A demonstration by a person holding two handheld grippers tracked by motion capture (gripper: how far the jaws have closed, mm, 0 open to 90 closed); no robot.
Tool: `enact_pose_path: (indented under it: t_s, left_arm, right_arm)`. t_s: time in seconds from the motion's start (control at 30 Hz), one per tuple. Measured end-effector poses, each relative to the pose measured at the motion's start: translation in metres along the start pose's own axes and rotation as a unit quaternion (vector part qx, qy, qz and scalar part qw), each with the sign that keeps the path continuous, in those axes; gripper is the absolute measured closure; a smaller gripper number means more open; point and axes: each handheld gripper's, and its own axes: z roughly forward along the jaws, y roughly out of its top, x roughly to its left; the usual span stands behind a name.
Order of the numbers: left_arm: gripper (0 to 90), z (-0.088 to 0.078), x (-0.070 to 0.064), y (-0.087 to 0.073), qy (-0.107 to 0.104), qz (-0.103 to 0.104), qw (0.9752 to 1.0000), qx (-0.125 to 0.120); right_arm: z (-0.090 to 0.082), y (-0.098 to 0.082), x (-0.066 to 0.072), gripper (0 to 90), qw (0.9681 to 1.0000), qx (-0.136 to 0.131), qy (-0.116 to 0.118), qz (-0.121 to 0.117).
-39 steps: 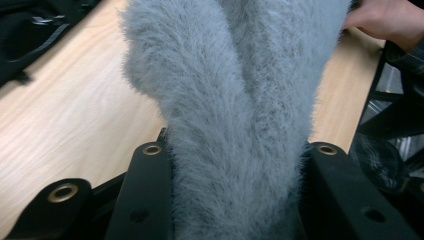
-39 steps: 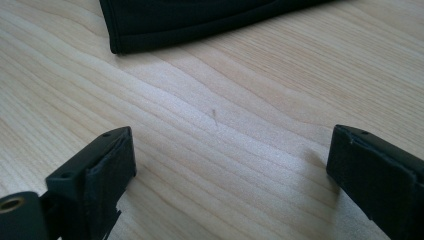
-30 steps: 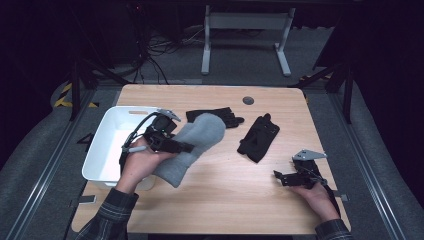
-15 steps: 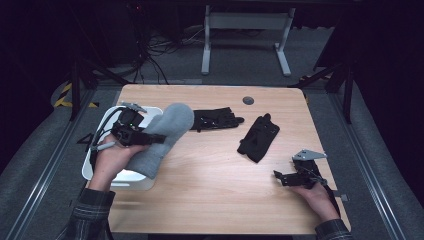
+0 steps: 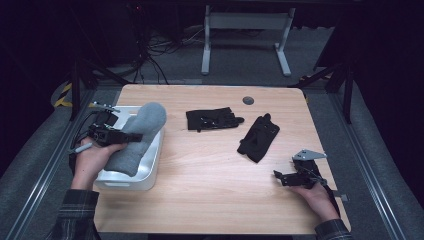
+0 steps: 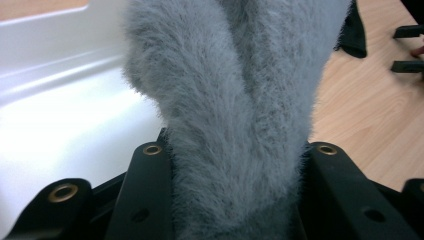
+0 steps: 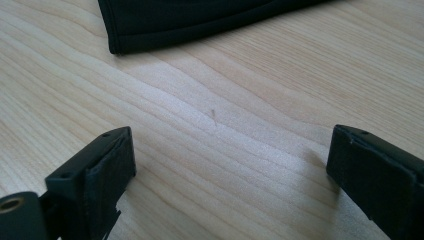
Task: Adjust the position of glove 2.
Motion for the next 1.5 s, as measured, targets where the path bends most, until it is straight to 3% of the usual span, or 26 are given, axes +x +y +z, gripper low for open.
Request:
enact_pose_path:
  t_s: [0.27,0.37,0.5,0.67,0.87,1.03,1.2,1.3,1.5]
  left_arm:
    - [63.0,0.022,0.029,-0.006,0.016,-0.042,0.9987,0.023]
    - [62.8,0.030,0.035,-0.007,0.028,-0.048,0.9978,0.038]
    - [61.8,0.043,0.043,-0.009,0.023,-0.062,0.9963,0.055]
    - [60.0,0.058,0.049,-0.015,0.041,-0.068,0.9932,0.085]
    - [49.3,0.065,0.054,-0.020,0.050,-0.069,0.9918,0.095]
    - [30.9,0.059,0.053,-0.020,0.075,-0.056,0.9924,0.080]
    - [21.8,0.044,0.048,-0.017,0.100,-0.044,0.9926,0.053]
    - [20.7,0.034,0.043,-0.015,0.091,-0.038,0.9947,0.030]
    - [18.6,0.017,0.023,-0.010,0.088,-0.007,0.9961,0.001]
  right_arm:
    - [0.000,0.000,0.000,5.8,1.0000,0.000,-0.001,0.001]
    - [0.000,0.000,0.000,5.8,1.0000,0.000,-0.001,0.001]
    - [0.000,0.000,0.000,5.9,1.0000,0.000,-0.001,0.001]
    - [0.000,0.000,0.000,5.8,1.0000,0.000,-0.001,0.001]
    - [0.000,0.000,0.000,5.8,1.0000,0.000,-0.001,0.001]
    - [0.000,0.000,0.000,5.9,1.0000,0.000,-0.001,0.001]
    - [0.000,0.000,0.000,5.8,1.0000,0.000,-0.001,0.001]
    - [0.000,0.000,0.000,5.8,1.0000,0.000,-0.001,0.001]
    - [0.000,0.000,0.000,5.8,1.0000,0.000,-0.001,0.001]
